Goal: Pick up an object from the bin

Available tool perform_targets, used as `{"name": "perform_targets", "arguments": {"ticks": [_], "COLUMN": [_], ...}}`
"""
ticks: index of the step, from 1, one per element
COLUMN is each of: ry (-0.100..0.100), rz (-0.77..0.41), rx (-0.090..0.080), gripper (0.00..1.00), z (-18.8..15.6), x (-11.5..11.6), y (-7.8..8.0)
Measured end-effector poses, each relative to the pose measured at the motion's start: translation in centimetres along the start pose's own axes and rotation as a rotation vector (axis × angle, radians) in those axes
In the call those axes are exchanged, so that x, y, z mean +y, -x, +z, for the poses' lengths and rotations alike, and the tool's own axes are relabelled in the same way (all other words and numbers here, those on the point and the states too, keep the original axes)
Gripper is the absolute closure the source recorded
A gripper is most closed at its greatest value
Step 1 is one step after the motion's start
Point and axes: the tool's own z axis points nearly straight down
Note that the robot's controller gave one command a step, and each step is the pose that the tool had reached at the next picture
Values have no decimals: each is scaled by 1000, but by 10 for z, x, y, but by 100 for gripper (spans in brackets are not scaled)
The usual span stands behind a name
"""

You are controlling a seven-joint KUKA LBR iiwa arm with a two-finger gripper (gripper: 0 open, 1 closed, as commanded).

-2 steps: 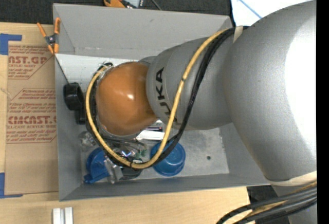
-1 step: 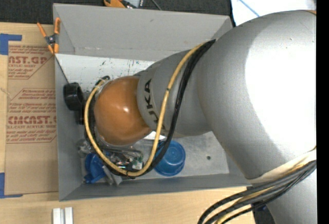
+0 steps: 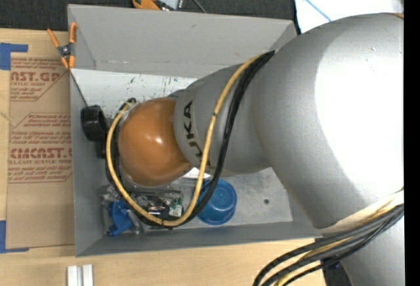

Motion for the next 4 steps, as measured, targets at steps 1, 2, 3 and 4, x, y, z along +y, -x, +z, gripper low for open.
{"name": "perform_targets", "arguments": {"ticks": [1, 2, 3, 4], "ry": [0, 2, 6, 3], "rz": [-24, -22, -23, -24], "rx": [-2, 0, 11, 3], "gripper": [100, 100, 100, 100], "z": [0, -2, -30, -76], "x": [0, 1, 3, 2], "y": [1, 0, -3, 1]}}
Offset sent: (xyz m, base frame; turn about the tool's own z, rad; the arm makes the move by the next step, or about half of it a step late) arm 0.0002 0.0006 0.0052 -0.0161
